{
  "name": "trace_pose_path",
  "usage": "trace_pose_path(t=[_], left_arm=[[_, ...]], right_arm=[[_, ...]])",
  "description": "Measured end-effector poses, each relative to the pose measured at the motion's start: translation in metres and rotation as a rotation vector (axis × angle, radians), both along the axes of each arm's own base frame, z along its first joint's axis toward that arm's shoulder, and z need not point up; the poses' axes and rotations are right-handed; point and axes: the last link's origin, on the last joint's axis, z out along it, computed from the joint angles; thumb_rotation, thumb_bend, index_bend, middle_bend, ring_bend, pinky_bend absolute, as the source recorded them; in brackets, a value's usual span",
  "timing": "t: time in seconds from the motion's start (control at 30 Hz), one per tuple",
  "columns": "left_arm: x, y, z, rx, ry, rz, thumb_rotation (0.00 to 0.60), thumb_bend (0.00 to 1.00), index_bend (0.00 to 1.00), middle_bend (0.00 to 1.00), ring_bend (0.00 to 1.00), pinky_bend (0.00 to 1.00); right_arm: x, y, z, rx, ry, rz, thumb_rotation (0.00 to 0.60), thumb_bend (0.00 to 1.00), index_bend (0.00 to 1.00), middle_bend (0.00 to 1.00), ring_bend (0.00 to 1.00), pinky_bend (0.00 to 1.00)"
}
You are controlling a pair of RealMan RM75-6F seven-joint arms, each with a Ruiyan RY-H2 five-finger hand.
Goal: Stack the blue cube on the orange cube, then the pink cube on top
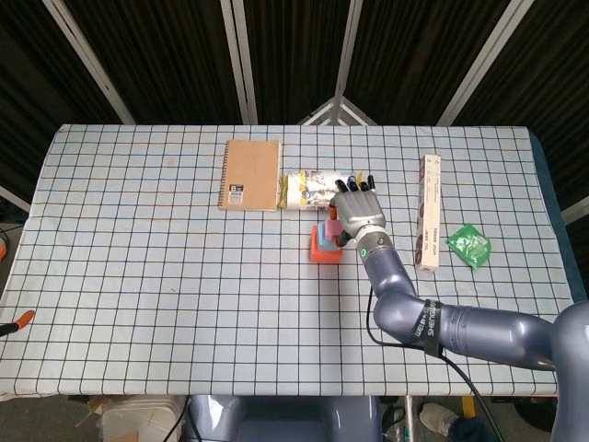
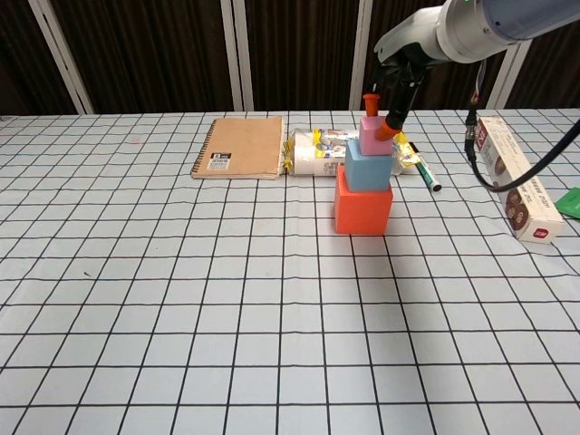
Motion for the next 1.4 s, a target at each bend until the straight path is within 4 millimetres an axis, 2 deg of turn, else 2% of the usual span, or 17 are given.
trace_pose_path(t=[0.13,0.5,0.83,1.07,1.23,1.4], left_arm=[[0.000,0.000,0.000,0.000,0.000,0.000,0.600,0.12,0.08,0.00,0.00,0.00],[0.000,0.000,0.000,0.001,-0.001,0.001,0.600,0.12,0.08,0.00,0.00,0.00],[0.000,0.000,0.000,-0.001,-0.001,-0.003,0.600,0.12,0.08,0.00,0.00,0.00],[0.001,-0.001,0.001,-0.003,-0.008,-0.012,0.600,0.12,0.08,0.00,0.00,0.00],[0.002,-0.003,0.001,-0.007,-0.012,-0.020,0.600,0.12,0.08,0.00,0.00,0.00],[0.003,-0.004,-0.001,-0.017,-0.014,-0.029,0.600,0.12,0.08,0.00,0.00,0.00]], right_arm=[[0.000,0.000,0.000,-0.001,0.006,0.001,0.600,0.38,0.33,0.00,0.00,0.00],[-0.003,0.003,0.001,0.013,0.026,0.005,0.600,0.38,0.25,0.00,0.00,0.00],[-0.008,0.017,0.004,0.091,0.079,-0.013,0.600,0.34,0.10,0.00,0.00,0.00],[-0.010,0.033,0.022,0.108,0.094,-0.017,0.600,0.32,0.00,0.00,0.00,0.00],[-0.027,0.045,0.046,0.069,0.090,-0.015,0.600,0.32,0.00,0.00,0.00,0.00],[-0.060,0.065,0.066,0.017,0.083,-0.001,0.600,0.32,0.00,0.00,0.00,0.00]])
